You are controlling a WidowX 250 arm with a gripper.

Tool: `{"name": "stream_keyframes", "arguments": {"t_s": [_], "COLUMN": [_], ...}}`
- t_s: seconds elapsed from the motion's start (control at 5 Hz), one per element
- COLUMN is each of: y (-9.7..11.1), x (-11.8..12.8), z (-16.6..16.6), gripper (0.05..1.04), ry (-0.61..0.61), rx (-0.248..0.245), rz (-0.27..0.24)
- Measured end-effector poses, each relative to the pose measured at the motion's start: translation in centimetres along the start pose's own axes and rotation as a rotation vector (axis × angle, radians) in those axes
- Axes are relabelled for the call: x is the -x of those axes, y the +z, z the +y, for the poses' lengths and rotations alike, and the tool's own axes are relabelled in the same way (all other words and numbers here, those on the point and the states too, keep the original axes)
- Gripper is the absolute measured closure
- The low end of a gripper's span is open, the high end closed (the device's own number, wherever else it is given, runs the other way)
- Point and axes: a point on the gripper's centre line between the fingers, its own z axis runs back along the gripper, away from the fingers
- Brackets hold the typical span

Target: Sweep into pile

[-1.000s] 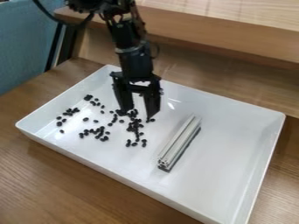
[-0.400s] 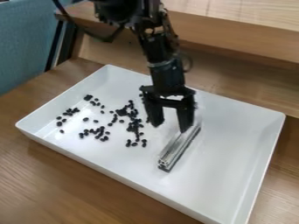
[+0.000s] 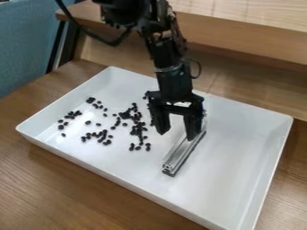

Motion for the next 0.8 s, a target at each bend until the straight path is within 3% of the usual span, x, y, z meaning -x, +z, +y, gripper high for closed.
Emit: {"name": "stream_keyframes", "arguments": {"t_s": [0.2,0.6,0.8], "y": [0.1,-1.9,-3.1], "x": [-0.3,-0.5,-0.7], "z": [-0.4,-1.2,-1.6], "gripper": [0.082,0.082,0.127], "ry": [-0.005,-0.005,0.005], "rx": [-0.054,-0.079,-0.088], "rz": [0.009,0.039,0.050]}}
